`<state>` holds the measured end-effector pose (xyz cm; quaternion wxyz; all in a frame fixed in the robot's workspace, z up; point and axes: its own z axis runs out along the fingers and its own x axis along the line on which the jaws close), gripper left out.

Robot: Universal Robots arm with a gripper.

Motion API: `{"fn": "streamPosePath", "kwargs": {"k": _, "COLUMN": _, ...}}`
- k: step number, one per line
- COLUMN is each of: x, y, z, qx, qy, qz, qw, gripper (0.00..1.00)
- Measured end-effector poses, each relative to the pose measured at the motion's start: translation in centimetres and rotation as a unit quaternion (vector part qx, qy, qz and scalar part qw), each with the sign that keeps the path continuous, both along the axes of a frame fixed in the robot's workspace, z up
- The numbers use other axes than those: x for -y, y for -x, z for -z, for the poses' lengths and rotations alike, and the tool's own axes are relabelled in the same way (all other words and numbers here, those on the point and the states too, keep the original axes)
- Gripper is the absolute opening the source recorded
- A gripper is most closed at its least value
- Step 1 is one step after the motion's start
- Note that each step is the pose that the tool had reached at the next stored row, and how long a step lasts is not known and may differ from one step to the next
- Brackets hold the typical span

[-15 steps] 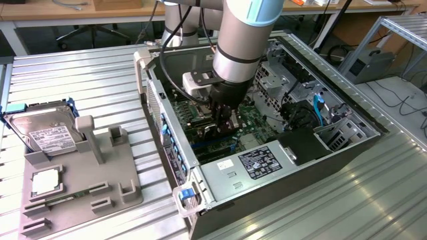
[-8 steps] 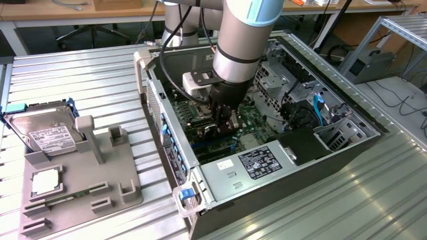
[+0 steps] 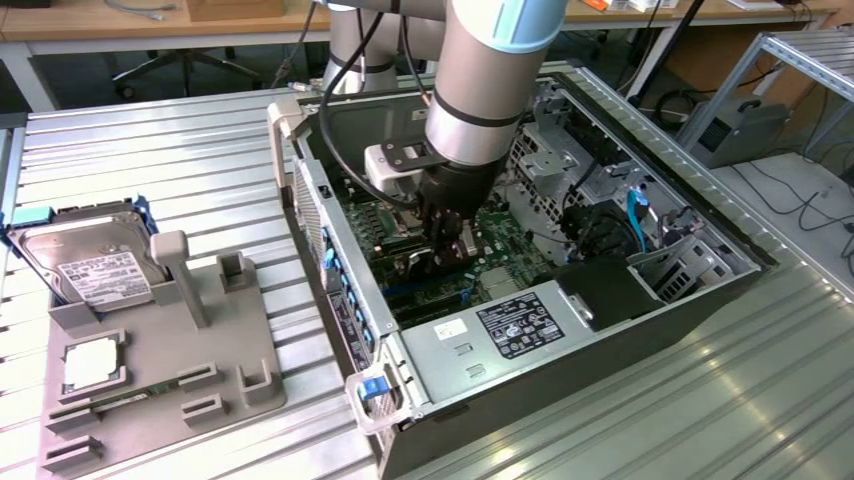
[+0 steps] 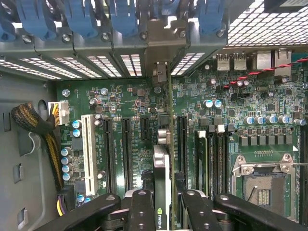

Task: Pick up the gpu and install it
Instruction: 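Insert the gpu into the slot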

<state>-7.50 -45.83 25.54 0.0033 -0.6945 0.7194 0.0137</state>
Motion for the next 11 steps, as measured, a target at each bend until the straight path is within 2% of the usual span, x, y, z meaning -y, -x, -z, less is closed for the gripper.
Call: {"fn": "streamPosePath", "kwargs": {"k": 11, "x": 0.00, "y": 0.03, "z": 0.11, "qx": 0.0000, "qy": 0.0000, "qz": 0.000, "qw": 1.0000, "gripper": 0.27}}
